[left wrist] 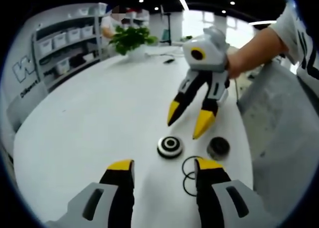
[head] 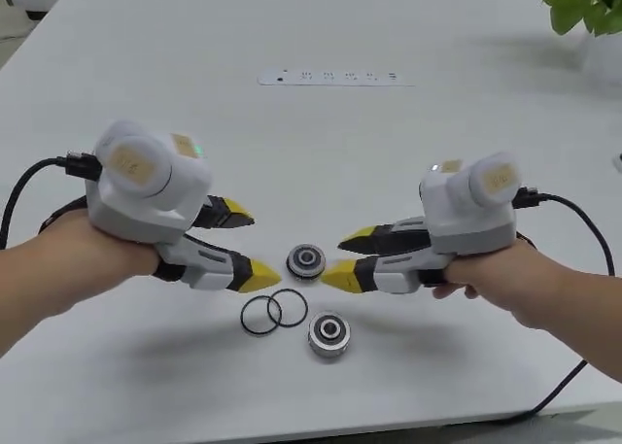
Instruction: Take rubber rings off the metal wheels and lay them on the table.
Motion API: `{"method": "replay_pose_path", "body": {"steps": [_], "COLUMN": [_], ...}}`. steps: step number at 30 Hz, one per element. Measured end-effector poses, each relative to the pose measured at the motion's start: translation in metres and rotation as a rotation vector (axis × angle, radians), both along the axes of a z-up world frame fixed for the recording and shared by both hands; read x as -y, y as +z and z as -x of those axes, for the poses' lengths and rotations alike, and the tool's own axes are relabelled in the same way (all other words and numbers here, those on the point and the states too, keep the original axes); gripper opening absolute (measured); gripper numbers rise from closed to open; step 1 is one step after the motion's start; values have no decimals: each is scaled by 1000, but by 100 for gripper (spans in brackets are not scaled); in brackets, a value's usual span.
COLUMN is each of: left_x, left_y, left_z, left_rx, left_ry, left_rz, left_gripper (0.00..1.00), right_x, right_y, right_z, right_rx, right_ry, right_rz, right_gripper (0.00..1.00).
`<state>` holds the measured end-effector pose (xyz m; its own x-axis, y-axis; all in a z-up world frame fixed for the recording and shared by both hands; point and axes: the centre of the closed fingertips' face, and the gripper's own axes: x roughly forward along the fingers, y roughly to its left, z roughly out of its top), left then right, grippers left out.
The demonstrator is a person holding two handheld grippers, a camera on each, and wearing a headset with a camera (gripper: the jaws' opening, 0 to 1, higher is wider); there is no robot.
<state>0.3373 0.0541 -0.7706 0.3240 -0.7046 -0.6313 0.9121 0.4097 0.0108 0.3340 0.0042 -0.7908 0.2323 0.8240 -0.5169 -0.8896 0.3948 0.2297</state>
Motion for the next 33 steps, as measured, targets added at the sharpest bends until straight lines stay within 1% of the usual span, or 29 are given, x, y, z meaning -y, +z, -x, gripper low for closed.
{"method": "replay_pose_path", "body": {"steps": [4,10,13,16,21,25,29,33], "left_x": [5,13,16,21,27,33,38,41], "left_y": [-2,-7,-7,-7,-10,-11,-15,-16], "left_z": [-1,-1,-2,-2,-4,-4,-4,-6], "left_rx": [-1,-12,-12,-23,-29,-49,-47,-46], "left_ry": [-7,-15,-21,-22,-28,-29,-38,-40], "left_rz": [2,7,18,31,30,48,39,39], "left_gripper": [48,45,41,39,36,31,30,27], "right_x": [-1,-3,-4,-3,-2,-1,0,-1], "right_y": [-3,-3,-3,-4,-6,-7,-9,-11], "right_z": [1,1,1,1,0,0,-1,-1], "right_rx": [4,8,9,8,3,-2,-4,-8], "right_ry": [12,19,20,18,14,11,11,13], "right_rz": [10,11,11,10,10,7,9,11], "right_gripper": [32,32,32,32,32,32,32,32]}}
